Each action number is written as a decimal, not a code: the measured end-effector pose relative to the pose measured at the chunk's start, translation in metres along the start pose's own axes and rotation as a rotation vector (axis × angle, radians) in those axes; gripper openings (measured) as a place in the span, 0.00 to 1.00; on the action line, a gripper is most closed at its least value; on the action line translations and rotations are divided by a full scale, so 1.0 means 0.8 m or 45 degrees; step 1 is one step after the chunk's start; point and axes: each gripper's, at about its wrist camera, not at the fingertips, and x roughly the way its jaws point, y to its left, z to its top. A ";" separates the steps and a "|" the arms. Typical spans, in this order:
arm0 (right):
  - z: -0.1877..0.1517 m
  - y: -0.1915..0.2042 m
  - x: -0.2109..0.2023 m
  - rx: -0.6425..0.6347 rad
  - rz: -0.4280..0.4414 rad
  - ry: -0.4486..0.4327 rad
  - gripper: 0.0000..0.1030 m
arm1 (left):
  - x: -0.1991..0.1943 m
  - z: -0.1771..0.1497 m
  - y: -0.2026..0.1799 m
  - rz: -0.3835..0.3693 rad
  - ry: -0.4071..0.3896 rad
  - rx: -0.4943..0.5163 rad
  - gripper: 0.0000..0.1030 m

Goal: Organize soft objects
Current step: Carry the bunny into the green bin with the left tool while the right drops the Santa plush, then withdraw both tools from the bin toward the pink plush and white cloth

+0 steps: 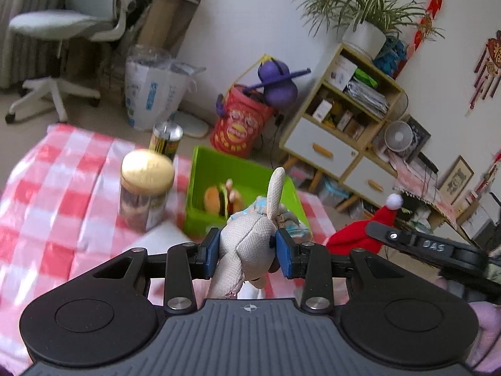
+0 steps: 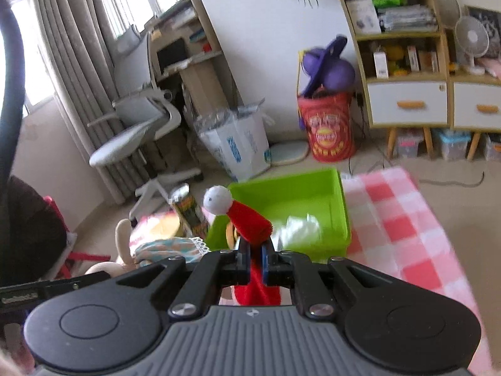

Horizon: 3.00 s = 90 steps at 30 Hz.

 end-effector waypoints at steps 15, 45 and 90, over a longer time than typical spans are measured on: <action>0.081 -0.041 0.086 0.119 0.009 -0.239 0.00 | 0.151 0.094 -0.031 0.056 -0.040 0.125 0.37; 0.040 -0.123 0.259 0.337 -0.021 -0.083 0.00 | 0.374 0.063 -0.029 0.212 0.246 0.353 0.43; 0.006 -0.031 0.014 0.065 -0.186 0.103 0.61 | 0.076 -0.011 -0.023 0.313 0.166 0.321 0.95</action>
